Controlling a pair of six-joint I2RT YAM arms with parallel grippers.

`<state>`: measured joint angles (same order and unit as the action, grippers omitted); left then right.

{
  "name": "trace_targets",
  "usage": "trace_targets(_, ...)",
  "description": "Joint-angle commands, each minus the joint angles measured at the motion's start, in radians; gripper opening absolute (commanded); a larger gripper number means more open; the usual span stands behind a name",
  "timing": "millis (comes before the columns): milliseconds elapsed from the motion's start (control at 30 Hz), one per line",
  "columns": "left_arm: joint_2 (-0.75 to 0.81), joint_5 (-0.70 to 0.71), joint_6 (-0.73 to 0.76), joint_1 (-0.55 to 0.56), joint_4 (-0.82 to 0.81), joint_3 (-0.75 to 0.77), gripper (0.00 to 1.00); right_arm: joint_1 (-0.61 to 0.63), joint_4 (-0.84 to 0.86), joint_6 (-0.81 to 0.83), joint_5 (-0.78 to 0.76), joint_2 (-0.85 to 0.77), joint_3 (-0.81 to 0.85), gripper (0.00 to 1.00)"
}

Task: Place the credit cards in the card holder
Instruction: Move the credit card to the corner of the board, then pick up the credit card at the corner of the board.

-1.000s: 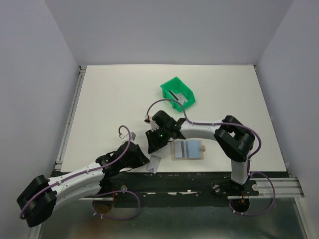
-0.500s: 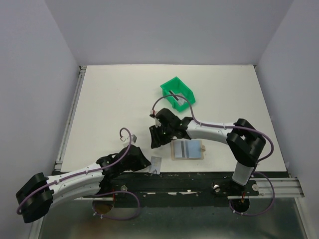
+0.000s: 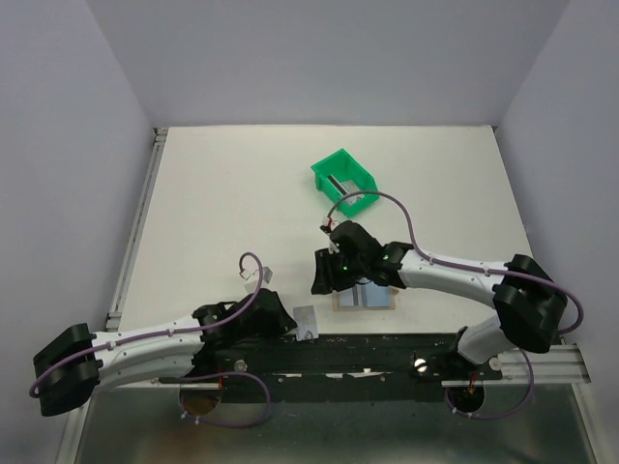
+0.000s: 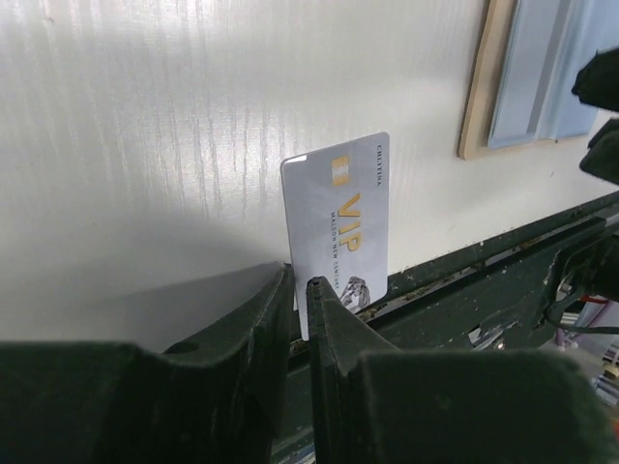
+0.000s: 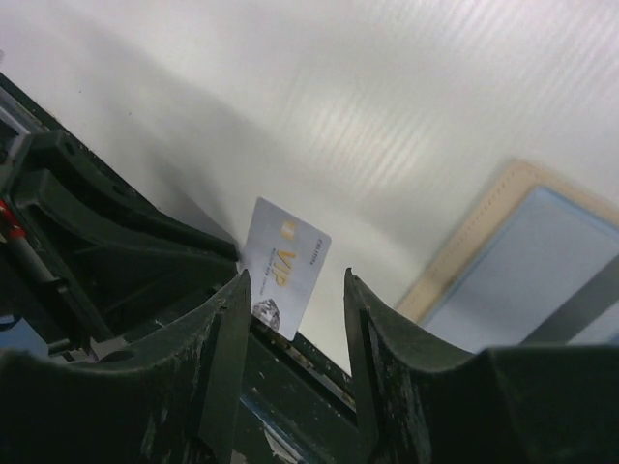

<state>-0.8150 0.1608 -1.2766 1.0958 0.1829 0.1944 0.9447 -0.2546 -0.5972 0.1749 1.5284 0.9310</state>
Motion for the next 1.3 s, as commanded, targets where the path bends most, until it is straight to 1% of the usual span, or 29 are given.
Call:
trace_targets(0,0.029,0.086,0.011,0.018,0.199,0.068,0.28,0.016,0.040,-0.122,-0.020,-0.115,-0.128,0.52)
trace_targets(67,0.068,0.126,0.042,0.018,0.260,0.120,0.30,0.037,0.064,-0.182,-0.035,-0.167,-0.202,0.52)
trace_targets(200,0.102,0.207,0.121,0.007,0.331,0.197,0.36,0.124,0.072,-0.315,-0.089,-0.218,-0.267,0.52)
trace_targets(267,0.077,0.203,0.175,-0.026,0.284,0.200,0.36,0.167,0.106,-0.389,-0.115,-0.237,-0.306,0.52)
trace_targets(300,0.057,0.188,0.201,-0.045,0.229,0.195,0.36,0.186,0.126,-0.433,-0.135,-0.247,-0.331,0.52)
trace_targets(433,-0.068,0.129,0.301,-0.138,0.074,0.183,0.35,0.216,0.244,-0.576,-0.169,-0.293,-0.466,0.52)
trace_targets(500,-0.119,0.112,0.335,-0.165,0.005,0.175,0.35,0.218,0.361,-0.616,-0.160,-0.292,-0.529,0.52)
trace_targets(567,-0.159,0.091,0.365,-0.184,-0.066,0.163,0.35,0.220,0.429,-0.644,-0.143,-0.258,-0.557,0.52)
trace_targets(667,-0.208,0.075,0.394,-0.194,-0.123,0.163,0.35,0.232,0.530,-0.682,-0.126,-0.191,-0.577,0.52)
trace_targets(733,-0.228,0.060,0.408,-0.194,-0.157,0.152,0.35,0.232,0.627,-0.702,-0.112,-0.145,-0.590,0.52)
trace_targets(833,-0.257,0.036,0.415,-0.195,-0.209,0.143,0.35,0.233,0.713,-0.719,-0.098,-0.094,-0.606,0.52)
trace_targets(933,-0.288,0.017,0.419,-0.194,-0.232,0.139,0.35,0.233,0.756,-0.734,-0.098,-0.071,-0.618,0.52)
trace_targets(1100,-0.312,-0.012,0.390,-0.192,-0.273,0.103,0.34,0.233,0.752,-0.739,-0.097,-0.062,-0.612,0.52)
trace_targets(1267,-0.305,0.009,0.341,-0.143,-0.272,0.065,0.33,0.233,0.772,-0.747,-0.084,-0.025,-0.601,0.52)
